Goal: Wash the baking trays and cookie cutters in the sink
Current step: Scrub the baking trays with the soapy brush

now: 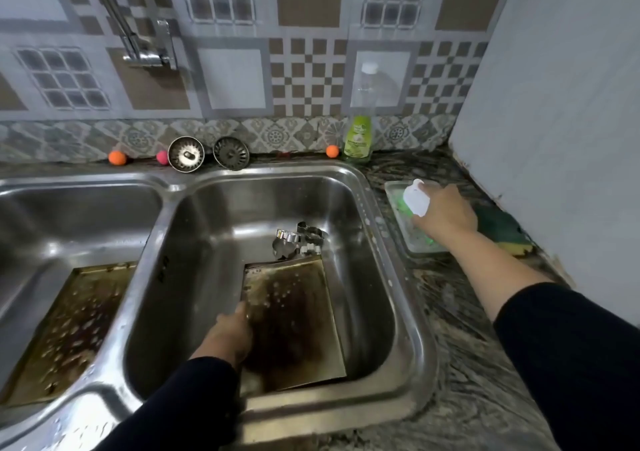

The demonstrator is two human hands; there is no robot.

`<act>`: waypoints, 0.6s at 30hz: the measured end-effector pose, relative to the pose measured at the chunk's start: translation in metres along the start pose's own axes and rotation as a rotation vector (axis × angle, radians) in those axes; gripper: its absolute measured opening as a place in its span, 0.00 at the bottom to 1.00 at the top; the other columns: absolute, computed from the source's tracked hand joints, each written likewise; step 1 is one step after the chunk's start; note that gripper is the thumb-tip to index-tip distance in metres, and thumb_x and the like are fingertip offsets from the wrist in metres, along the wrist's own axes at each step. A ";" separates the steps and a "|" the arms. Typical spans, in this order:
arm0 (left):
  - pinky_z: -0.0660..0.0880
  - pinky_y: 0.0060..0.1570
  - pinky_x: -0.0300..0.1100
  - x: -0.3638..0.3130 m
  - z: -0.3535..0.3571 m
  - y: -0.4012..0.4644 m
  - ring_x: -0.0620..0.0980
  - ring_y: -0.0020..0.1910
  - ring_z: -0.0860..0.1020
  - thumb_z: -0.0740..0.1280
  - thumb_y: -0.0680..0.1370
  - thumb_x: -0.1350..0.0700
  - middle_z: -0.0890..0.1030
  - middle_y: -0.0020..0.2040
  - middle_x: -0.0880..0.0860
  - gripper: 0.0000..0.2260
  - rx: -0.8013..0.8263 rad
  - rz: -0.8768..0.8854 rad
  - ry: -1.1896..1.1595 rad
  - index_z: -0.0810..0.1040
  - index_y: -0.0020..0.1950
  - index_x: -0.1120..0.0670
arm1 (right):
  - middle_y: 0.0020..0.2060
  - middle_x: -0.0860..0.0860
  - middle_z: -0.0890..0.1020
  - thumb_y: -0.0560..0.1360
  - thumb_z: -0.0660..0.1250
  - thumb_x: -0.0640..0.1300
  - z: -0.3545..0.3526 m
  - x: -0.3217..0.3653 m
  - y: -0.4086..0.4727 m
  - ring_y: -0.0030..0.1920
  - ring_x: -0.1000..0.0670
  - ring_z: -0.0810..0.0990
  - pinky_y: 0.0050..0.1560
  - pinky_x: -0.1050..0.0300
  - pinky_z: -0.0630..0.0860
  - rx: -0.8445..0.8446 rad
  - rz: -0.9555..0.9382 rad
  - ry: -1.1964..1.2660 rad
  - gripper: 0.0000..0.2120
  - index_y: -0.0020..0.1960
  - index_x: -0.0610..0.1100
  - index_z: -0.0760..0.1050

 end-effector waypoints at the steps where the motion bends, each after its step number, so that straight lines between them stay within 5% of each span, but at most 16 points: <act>1: 0.68 0.67 0.55 -0.001 0.001 -0.002 0.62 0.66 0.71 0.60 0.78 0.57 0.68 0.69 0.62 0.28 0.025 0.001 -0.011 0.54 0.76 0.47 | 0.67 0.43 0.64 0.75 0.66 0.53 0.002 0.000 0.000 0.60 0.38 0.74 0.43 0.54 0.70 0.009 0.000 -0.001 0.32 0.75 0.59 0.57; 7: 0.71 0.61 0.52 -0.006 -0.018 -0.013 0.54 0.57 0.76 0.63 0.77 0.52 0.77 0.62 0.56 0.34 0.030 -0.005 -0.057 0.45 0.75 0.47 | 0.64 0.42 0.68 0.74 0.68 0.53 -0.016 0.010 -0.002 0.59 0.37 0.74 0.47 0.52 0.72 -0.049 -0.033 0.073 0.32 0.75 0.57 0.60; 13: 0.61 0.69 0.52 -0.008 -0.033 -0.028 0.57 0.68 0.71 0.52 0.83 0.53 0.72 0.69 0.59 0.30 -0.091 -0.046 -0.161 0.39 0.79 0.52 | 0.62 0.41 0.71 0.71 0.70 0.52 -0.059 0.066 -0.018 0.59 0.37 0.75 0.54 0.48 0.74 -0.177 -0.161 0.170 0.32 0.73 0.57 0.64; 18: 0.71 0.61 0.49 -0.011 -0.044 -0.031 0.56 0.59 0.77 0.55 0.80 0.58 0.76 0.64 0.59 0.33 -0.209 0.077 -0.241 0.39 0.78 0.45 | 0.60 0.44 0.71 0.71 0.71 0.52 -0.047 0.117 -0.052 0.56 0.41 0.75 0.51 0.51 0.73 -0.126 -0.234 0.219 0.33 0.73 0.56 0.62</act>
Point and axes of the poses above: each hand's wrist, its own y-axis towards the middle knuckle, its own z-axis out of the palm, x = y × z, the point moved 3 cm from there along y, towards the middle knuckle
